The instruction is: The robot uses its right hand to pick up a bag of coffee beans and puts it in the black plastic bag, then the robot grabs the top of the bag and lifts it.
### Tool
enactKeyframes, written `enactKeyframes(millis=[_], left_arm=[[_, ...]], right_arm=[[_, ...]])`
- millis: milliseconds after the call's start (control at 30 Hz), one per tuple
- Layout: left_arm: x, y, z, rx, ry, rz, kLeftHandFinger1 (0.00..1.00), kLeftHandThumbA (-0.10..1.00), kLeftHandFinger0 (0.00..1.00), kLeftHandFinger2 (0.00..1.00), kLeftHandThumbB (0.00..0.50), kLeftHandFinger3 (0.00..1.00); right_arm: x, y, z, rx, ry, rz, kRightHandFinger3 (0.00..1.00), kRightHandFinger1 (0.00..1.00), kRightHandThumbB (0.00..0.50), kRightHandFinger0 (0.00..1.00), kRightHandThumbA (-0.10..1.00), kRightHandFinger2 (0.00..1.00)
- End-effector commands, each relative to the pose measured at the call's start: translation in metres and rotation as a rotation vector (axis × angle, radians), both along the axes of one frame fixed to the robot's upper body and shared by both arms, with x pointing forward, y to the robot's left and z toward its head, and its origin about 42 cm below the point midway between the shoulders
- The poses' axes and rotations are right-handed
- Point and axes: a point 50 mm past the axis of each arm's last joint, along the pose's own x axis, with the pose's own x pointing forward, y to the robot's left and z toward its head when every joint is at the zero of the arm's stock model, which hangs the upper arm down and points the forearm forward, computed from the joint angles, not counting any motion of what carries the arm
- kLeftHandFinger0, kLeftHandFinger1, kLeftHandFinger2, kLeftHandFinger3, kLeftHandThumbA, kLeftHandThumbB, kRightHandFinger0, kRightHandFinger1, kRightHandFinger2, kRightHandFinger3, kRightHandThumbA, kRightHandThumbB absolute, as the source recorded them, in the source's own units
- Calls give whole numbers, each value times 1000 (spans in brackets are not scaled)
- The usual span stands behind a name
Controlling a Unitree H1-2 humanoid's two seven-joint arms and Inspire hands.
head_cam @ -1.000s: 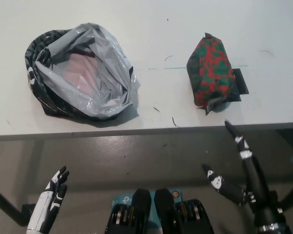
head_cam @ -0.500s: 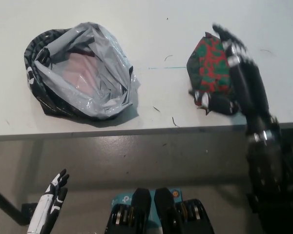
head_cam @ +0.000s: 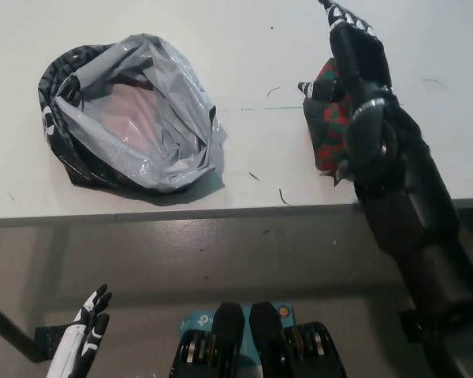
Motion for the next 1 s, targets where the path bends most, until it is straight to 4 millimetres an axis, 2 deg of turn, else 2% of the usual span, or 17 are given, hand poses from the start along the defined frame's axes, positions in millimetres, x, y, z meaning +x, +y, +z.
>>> enactKeyframes(millis=[0, 167, 433, 600, 633, 767, 833, 967], left_arm=[[-1, -3, 13, 33, -90, -40, 1000, 1000, 1000, 1000, 247, 1000], [-3, -5, 12, 35, -87, -42, 1000, 1000, 1000, 1000, 234, 1000], [-2, -2, 13, 45, -89, -43, 1000, 1000, 1000, 1000, 252, 1000], [-1, -3, 13, 42, -94, -45, 1000, 1000, 1000, 1000, 251, 1000], [-1, -4, 13, 36, -93, -49, 1000, 1000, 1000, 1000, 252, 1000], [-1, -6, 13, 40, -91, -48, 1000, 1000, 1000, 1000, 258, 1000], [-2, -4, 14, 42, -91, -42, 1000, 1000, 1000, 1000, 258, 1000], [1, -5, 15, 48, -96, -49, 1000, 1000, 1000, 1000, 264, 1000]], right_arm=[[32, 22, 51, -52, -28, -191, 1000, 1000, 461, 1000, 933, 1000], [42, 21, 34, -59, 30, -241, 1000, 1000, 470, 1000, 938, 1000], [48, 13, 7, -60, 127, -288, 1000, 1000, 486, 1000, 1000, 1000], [46, 12, -11, 63, 212, -260, 1000, 1000, 474, 1000, 1000, 1000], [45, 13, -21, 146, 248, -245, 1000, 1000, 472, 1000, 1000, 1000], [42, 13, -36, 269, 307, -232, 1000, 1000, 466, 1000, 1000, 1000], [42, 16, -34, 306, 295, -233, 1000, 1000, 446, 1000, 1000, 1000], [45, 11, -24, 403, 262, -217, 1000, 1000, 459, 1000, 1000, 1000]])
